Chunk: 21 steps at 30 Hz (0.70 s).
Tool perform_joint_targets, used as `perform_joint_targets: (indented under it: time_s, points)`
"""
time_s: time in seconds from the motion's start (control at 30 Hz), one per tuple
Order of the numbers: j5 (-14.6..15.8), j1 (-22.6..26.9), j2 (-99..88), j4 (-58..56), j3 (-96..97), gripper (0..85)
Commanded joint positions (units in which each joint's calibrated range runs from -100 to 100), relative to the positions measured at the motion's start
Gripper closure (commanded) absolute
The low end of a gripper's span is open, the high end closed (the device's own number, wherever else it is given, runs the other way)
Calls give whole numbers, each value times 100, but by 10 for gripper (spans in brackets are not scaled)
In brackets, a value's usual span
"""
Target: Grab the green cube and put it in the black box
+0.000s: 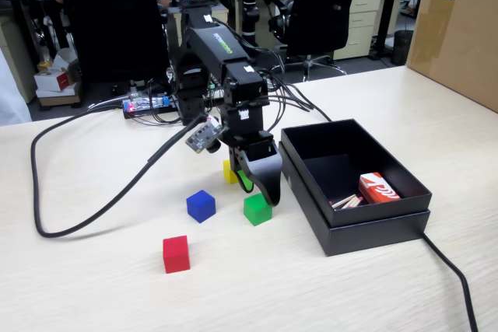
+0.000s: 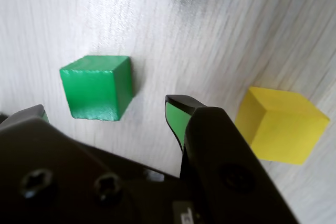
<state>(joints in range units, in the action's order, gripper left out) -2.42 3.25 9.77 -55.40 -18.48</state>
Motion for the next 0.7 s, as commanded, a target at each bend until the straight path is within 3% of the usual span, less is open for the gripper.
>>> perform_joint_targets:
  time_s: [0.0, 0.37, 0.57, 0.67]
  points:
    - [-49, -15, 73, -37, -545, 410]
    - [-54, -44, 841, -37, -1098, 414]
    - [-117, -78, 1094, -37, -1089, 468]
    - [-122, -107, 1094, -37, -1089, 560]
